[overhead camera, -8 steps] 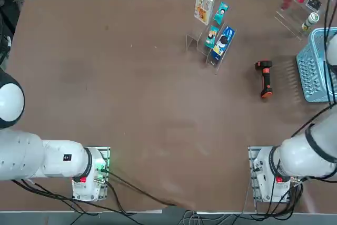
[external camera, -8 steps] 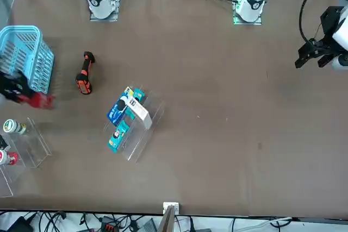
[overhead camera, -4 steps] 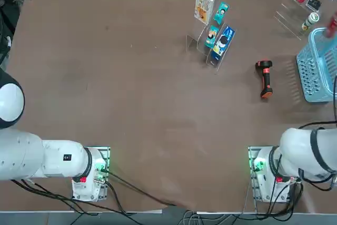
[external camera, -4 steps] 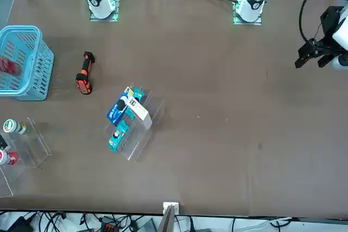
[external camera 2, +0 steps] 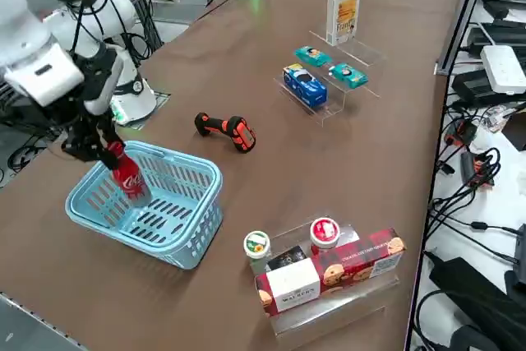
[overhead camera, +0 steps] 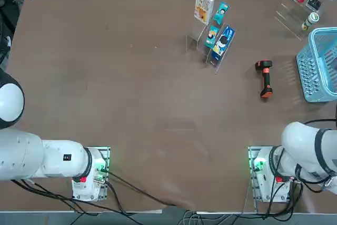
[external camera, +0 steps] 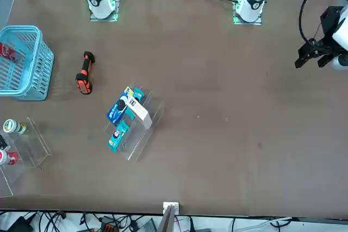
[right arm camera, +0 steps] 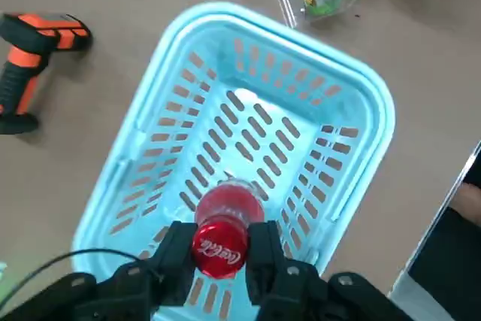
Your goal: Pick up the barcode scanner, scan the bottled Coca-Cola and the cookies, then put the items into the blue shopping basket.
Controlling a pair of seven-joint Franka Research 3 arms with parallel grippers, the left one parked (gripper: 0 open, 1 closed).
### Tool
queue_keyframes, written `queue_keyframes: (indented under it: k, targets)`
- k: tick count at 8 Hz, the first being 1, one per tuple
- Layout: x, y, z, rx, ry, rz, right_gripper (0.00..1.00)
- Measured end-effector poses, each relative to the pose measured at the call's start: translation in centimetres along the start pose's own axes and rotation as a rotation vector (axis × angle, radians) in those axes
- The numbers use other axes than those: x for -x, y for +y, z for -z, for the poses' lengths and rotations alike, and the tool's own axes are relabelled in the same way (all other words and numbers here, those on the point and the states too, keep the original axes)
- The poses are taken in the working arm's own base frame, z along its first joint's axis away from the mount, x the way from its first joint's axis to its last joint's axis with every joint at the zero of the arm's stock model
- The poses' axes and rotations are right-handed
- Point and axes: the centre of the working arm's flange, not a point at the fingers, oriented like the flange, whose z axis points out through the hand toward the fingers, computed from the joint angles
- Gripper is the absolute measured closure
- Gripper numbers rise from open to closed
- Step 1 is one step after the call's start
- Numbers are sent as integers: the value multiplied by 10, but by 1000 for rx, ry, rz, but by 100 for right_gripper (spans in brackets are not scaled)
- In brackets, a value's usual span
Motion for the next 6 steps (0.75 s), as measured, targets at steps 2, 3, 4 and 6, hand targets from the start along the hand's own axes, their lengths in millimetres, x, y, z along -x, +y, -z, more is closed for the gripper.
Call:
queue_keyframes:
  k: [2, 3, 4, 6]
  targets:
    - [15, 8, -39, -13, 37, 5, 63]
    - [17, 14, -58, -21, 44, 3, 63]
    - [20, 21, -76, -28, 53, -8, 63]
    - [27, 33, -117, -34, 47, -25, 63]
